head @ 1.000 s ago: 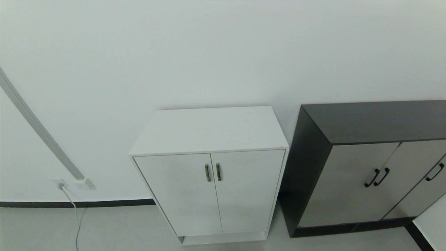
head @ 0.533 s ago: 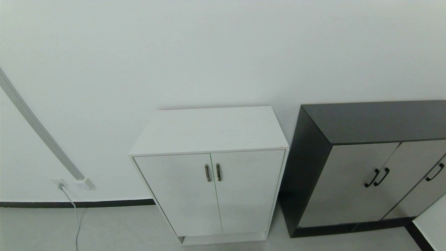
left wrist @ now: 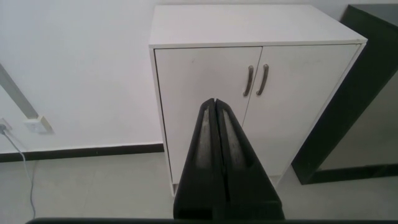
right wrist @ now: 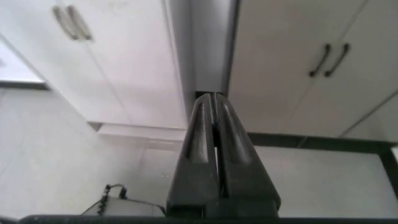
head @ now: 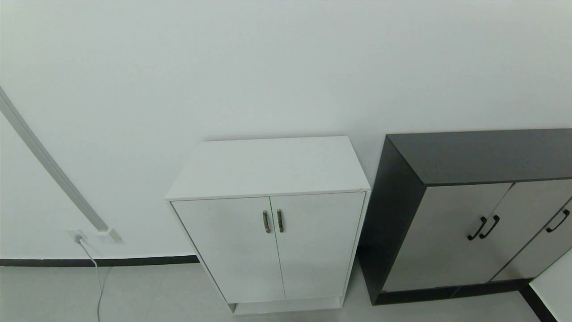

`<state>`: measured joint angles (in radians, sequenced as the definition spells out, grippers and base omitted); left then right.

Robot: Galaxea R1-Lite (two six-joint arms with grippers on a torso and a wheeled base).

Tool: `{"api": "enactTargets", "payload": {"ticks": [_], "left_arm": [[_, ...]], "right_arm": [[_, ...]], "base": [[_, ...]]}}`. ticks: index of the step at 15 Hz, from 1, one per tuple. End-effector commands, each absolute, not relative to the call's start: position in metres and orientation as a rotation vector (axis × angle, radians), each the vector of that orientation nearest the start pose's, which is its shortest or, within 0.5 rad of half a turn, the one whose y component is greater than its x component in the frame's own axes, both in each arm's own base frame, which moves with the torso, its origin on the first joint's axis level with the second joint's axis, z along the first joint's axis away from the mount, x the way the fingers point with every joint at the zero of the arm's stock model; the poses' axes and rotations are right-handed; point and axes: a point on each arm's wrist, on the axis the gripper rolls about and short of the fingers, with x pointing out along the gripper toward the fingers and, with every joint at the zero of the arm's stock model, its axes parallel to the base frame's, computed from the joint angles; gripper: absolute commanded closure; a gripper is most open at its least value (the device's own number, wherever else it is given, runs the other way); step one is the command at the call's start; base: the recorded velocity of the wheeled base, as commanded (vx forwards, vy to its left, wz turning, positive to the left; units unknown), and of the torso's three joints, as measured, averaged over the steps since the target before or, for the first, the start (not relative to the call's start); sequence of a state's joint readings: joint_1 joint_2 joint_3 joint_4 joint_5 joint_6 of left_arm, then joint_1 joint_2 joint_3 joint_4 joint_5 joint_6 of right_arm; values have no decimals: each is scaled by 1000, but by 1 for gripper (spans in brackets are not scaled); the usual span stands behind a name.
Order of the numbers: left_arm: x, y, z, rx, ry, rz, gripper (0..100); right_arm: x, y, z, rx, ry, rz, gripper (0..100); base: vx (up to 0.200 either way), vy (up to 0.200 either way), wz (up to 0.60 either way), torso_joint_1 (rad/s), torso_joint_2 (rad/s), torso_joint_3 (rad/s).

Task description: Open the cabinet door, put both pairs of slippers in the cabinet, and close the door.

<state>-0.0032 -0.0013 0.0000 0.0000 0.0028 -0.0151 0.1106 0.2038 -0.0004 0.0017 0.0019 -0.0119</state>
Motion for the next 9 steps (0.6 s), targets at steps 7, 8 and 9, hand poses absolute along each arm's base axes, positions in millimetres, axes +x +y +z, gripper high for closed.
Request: {"api": "enactTargets", "payload": {"ticks": [7, 8, 9], "left_arm": [[-23, 0, 75, -15, 0, 0, 100], [-23, 0, 75, -15, 0, 0, 100], [-23, 0, 75, -15, 0, 0, 100]], "right_arm": [[-22, 0, 76, -11, 15, 11, 100], [-23, 0, 75, -3, 0, 6, 100], [-23, 0, 75, 9, 0, 6, 100]], "base": [[0, 0, 0, 0, 0, 0], [0, 0, 0, 0, 0, 0], [0, 0, 0, 0, 0, 0]]}}
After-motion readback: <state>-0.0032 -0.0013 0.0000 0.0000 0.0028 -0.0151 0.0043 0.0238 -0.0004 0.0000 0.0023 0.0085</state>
